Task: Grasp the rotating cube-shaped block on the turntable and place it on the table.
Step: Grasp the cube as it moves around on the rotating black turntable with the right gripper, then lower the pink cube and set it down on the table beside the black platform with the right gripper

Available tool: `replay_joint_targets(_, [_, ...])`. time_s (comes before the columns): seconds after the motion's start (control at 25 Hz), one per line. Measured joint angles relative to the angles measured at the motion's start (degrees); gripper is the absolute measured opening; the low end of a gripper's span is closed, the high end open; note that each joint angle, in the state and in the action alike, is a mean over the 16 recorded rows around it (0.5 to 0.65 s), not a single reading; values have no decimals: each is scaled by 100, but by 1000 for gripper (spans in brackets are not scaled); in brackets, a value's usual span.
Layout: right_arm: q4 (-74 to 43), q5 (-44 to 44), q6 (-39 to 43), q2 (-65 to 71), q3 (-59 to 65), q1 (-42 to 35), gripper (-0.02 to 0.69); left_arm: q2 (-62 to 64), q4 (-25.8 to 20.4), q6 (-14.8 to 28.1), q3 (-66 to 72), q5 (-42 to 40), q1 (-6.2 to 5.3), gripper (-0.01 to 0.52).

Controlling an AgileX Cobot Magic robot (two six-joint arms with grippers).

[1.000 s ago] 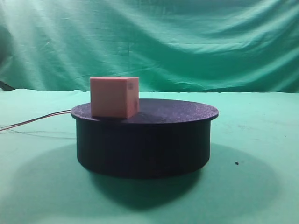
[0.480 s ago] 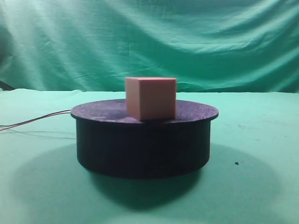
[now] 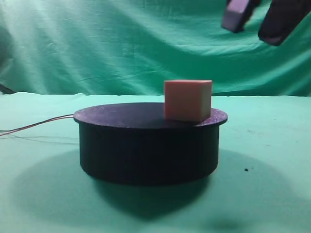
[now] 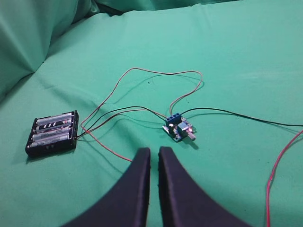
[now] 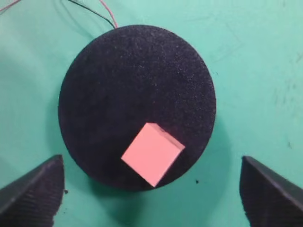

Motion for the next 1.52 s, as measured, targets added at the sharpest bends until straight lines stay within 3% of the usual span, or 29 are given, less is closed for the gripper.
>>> replay_joint_targets(0.08, [19, -81, -109, 190, -75, 3, 598, 0, 0, 0, 0, 0, 0, 0])
replay_joint_targets(0.2, [-108, -164, -192, 491, -198, 7, 571, 0, 0, 0, 0, 0, 0, 0])
replay_joint_targets(0.68, [-952, 245, 198, 906, -826, -7, 293, 0, 0, 0, 0, 0, 0, 0])
replay_joint_targets(0.84, [-1224, 517, 535, 626, -733, -102, 234, 0, 0, 0, 0, 0, 0, 0])
replay_joint_targets(1.2, [-1406, 317, 1102, 113, 327, -443, 241, 0, 0, 0, 0, 0, 0, 0])
replay_joint_targets(1.52, [-1211, -291, 1139, 155, 991, -603, 386, 0, 0, 0, 0, 0, 0, 0])
